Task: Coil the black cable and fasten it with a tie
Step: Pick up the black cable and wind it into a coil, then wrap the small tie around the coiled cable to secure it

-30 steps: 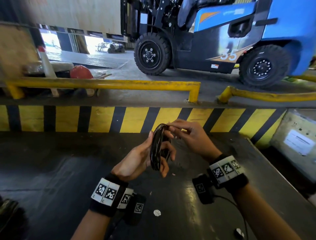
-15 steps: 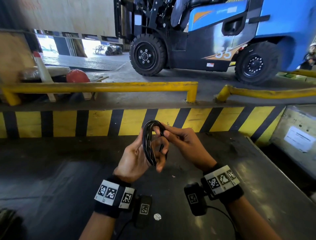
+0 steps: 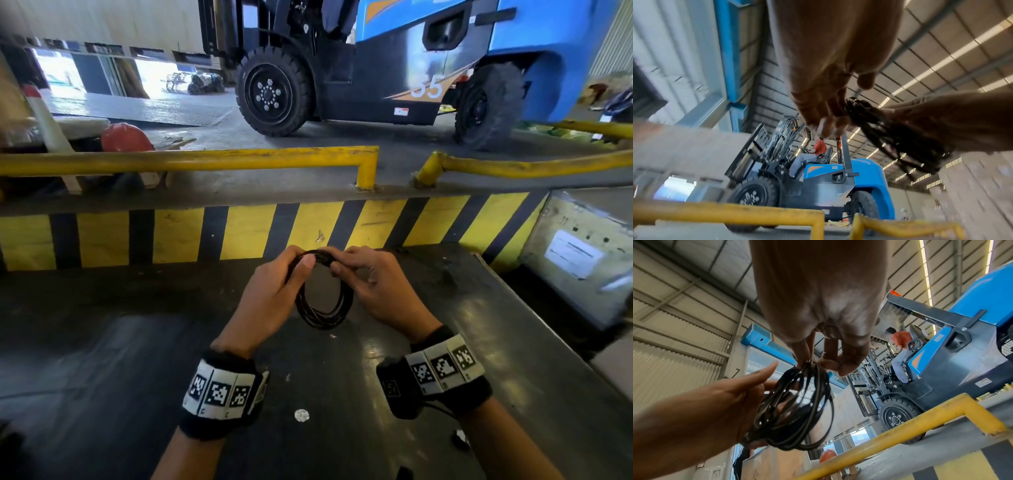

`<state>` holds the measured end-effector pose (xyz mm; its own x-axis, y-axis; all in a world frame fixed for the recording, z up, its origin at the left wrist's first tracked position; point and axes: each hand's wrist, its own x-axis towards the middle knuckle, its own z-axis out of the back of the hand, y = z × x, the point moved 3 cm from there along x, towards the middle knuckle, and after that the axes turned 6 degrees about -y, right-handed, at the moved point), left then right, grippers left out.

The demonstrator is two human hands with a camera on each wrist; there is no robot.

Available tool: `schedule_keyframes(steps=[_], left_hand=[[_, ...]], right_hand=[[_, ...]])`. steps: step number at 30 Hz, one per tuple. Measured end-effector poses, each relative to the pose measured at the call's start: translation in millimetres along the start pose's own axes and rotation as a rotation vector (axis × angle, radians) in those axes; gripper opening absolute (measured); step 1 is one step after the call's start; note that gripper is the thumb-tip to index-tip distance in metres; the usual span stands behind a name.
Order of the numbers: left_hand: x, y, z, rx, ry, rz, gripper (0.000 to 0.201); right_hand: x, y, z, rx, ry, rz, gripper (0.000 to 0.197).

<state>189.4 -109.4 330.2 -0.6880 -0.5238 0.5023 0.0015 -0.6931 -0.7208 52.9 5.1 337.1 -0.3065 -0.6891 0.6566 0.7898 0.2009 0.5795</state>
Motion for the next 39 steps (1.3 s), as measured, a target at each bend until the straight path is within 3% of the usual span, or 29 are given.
schedule_keyframes(steps=[3, 8, 12, 19, 24, 27, 35, 39], left_hand=[[-5, 9, -9, 0.133, 0.018, -0.040, 0.025], [-35, 25, -33, -0.167, 0.005, 0.108, 0.030], [-90, 42, -65, -0.188, 0.004, 0.200, 0.032], [-189, 79, -123, 0.101, 0.293, 0.216, 0.024], [-245, 97, -143, 0.192, 0.473, 0.336, 0.027], [-261, 104, -146, 0.221, 0.552, 0.378, 0.024], [-268, 120, -142, 0.251, 0.657, 0.453, 0.026], [-263, 134, -136, 0.244, 0.684, 0.488, 0.023]], right_hand=[[-14, -5, -5, 0.012, -0.011, -0.026, 0.034], [-52, -14, -20, -0.085, -0.005, -0.064, 0.038], [-112, -23, -34, -0.070, 0.052, -0.166, 0.038], [-249, -67, -48, 0.058, 0.162, -0.635, 0.036], [-363, -107, -51, -0.122, 0.133, -1.000, 0.035], [-405, -121, -56, -0.238, 0.126, -1.112, 0.036], [-399, -155, -76, -0.529, -0.048, -1.211, 0.038], [-374, -178, -87, -0.609, -0.019, -1.146, 0.040]])
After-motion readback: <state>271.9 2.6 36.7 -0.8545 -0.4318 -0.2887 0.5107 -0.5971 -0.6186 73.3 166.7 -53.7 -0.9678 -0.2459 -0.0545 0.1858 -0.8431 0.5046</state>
